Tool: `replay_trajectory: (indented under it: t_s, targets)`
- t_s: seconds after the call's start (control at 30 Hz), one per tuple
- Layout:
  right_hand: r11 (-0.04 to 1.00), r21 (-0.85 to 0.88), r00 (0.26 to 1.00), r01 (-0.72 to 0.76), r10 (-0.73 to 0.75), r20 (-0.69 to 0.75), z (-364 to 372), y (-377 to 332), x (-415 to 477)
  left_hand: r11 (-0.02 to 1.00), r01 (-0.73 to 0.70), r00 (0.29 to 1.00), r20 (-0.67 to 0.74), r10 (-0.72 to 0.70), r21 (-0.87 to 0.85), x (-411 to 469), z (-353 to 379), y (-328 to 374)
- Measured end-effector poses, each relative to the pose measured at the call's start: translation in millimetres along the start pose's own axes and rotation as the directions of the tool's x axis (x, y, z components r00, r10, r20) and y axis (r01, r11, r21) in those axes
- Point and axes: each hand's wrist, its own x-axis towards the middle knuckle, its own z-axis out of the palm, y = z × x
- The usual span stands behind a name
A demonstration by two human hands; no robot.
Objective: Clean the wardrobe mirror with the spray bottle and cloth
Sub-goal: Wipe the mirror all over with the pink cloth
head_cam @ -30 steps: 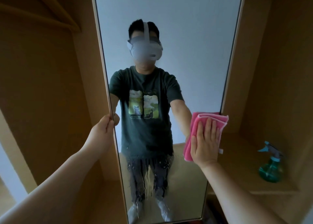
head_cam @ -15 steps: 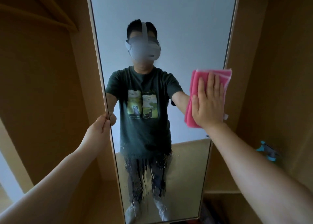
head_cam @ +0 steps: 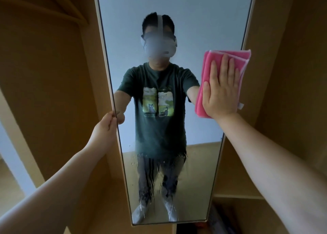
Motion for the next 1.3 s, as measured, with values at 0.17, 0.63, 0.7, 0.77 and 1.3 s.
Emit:
replay_trajectory:
  t_s: [0.17, 0.63, 0.7, 0.77, 1.3]
  targets:
    - [0.999, 0.003, 0.999, 0.041, -0.041, 0.019, 20, 3, -51, 0.999, 0.011, 1.0, -0.006, -0.012, -0.047, 3, 3, -7]
    - [0.997, -0.057, 0.995, 0.053, -0.048, 0.084, 44, 3, -129, 0.948, 0.208, 0.974, 0.141, -0.177, -0.242, -28, 24, -44]
    - [0.997, -0.06, 0.997, 0.046, -0.042, 0.069, 45, 0, -132, 0.938, 0.232, 0.967, 0.166, -0.194, -0.256, -31, 27, -56]
    - [0.997, -0.069, 0.998, 0.037, -0.034, 0.048, 47, -2, -134, 0.938, 0.239, 0.964, 0.177, -0.198, -0.253, -33, 32, -67]
    - [0.999, -0.034, 0.991, 0.021, -0.025, -0.129, 61, -7, -143, 0.88, 0.012, 0.99, -0.118, -0.077, -0.475, -55, 105, -136]
